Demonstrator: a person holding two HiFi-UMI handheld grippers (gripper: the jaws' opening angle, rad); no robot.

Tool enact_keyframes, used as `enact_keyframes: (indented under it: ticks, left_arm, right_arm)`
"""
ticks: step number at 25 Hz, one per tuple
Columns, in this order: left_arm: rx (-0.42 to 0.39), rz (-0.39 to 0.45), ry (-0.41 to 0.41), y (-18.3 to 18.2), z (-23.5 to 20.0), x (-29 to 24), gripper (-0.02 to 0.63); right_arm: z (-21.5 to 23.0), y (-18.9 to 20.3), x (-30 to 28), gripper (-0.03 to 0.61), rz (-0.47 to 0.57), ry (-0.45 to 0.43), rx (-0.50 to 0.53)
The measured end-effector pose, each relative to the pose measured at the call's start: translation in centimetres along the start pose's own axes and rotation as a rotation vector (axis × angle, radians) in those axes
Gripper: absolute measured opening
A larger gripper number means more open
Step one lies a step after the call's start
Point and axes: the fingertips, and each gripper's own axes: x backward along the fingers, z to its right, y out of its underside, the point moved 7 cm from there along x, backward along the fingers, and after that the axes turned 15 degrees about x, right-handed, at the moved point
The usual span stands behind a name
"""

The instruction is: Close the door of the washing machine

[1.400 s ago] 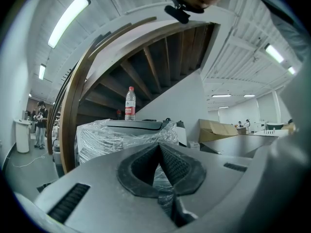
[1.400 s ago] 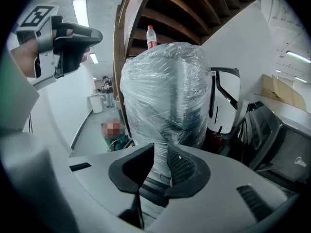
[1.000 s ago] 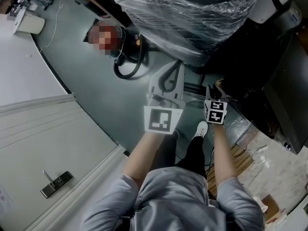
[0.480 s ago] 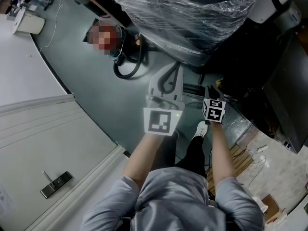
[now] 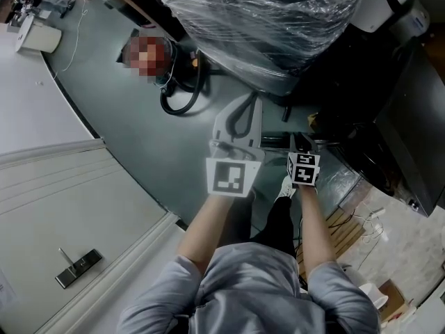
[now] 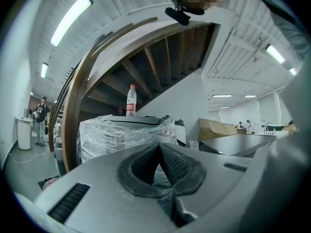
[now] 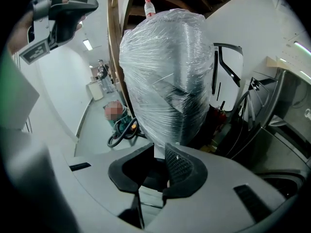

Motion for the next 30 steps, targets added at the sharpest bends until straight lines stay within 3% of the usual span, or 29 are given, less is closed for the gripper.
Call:
enact_keyframes:
  ticks: [15,30]
  left_arm:
    - [0.006,-0.011,0.047,1.0,3.8,0.9,-0.002]
    - [0.018,-0.038,0.180,3.5,11.6,-1.0,-0.002]
  right_arm:
    - [-1.9,4.9,5.0,0.046,-0.027,0.001,0.016]
    - [0.3,10.4,9.9,0.025,-0.078,0.040,-0.046]
